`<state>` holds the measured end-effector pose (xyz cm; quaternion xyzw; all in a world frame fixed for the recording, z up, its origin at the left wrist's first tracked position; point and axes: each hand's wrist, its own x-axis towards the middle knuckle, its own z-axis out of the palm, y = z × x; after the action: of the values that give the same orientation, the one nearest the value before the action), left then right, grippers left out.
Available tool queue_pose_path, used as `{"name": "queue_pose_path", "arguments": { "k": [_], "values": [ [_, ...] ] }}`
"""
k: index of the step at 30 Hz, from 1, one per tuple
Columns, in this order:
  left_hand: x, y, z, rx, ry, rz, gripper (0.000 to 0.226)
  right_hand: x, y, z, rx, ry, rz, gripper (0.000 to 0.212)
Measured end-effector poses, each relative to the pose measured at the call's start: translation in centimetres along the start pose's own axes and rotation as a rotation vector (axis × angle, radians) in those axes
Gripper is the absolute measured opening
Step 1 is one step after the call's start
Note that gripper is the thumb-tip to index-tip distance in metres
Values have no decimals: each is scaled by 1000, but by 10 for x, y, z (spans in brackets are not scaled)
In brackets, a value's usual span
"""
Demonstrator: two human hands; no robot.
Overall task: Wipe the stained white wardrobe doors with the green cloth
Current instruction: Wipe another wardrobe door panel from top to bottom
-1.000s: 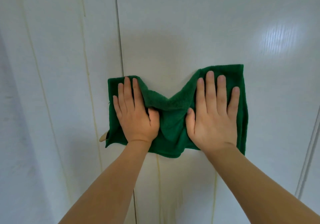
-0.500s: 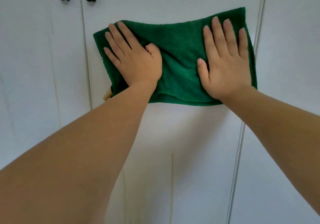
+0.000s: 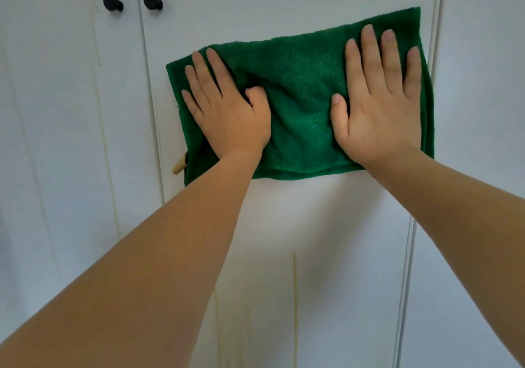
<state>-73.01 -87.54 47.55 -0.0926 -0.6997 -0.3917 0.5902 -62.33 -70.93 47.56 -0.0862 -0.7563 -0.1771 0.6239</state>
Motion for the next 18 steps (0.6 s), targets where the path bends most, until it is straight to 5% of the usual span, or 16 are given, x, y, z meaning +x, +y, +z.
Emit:
{"name": "queue_pose_path", "arguments": {
  "k": [18],
  "values": [
    [-38, -22, -3, -7, 6, 107, 81, -36, -14, 6, 14, 10, 133, 69]
  ]
}}
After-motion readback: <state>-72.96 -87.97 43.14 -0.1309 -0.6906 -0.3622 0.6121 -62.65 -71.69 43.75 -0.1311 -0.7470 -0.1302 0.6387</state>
